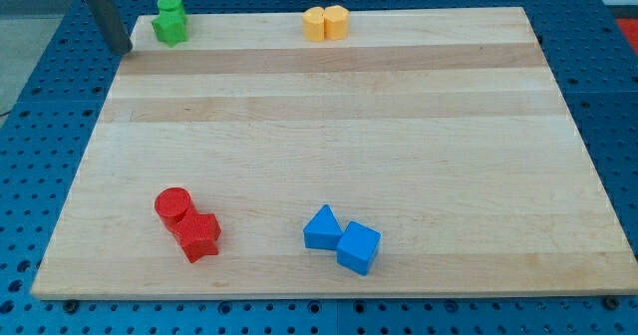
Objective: Move the green circle right a bit
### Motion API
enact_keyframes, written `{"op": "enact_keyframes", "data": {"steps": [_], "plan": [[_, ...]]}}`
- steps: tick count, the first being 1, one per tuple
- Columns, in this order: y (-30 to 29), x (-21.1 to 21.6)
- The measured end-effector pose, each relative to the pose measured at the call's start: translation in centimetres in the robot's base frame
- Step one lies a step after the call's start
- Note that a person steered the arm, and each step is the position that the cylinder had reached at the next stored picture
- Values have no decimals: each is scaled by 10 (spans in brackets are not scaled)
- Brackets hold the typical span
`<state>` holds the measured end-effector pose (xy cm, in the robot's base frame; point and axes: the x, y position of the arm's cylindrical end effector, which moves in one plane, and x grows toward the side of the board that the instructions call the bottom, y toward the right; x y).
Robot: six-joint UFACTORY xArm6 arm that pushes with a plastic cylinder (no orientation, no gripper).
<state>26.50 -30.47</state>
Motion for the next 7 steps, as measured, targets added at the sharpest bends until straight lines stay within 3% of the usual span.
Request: {"op": "enact_keyframes", "data": {"steps": [1, 2, 4, 5, 6, 7], "plan": [[0, -54], [0, -73], [30, -68], [32, -22], [29, -8], [1, -27]]}}
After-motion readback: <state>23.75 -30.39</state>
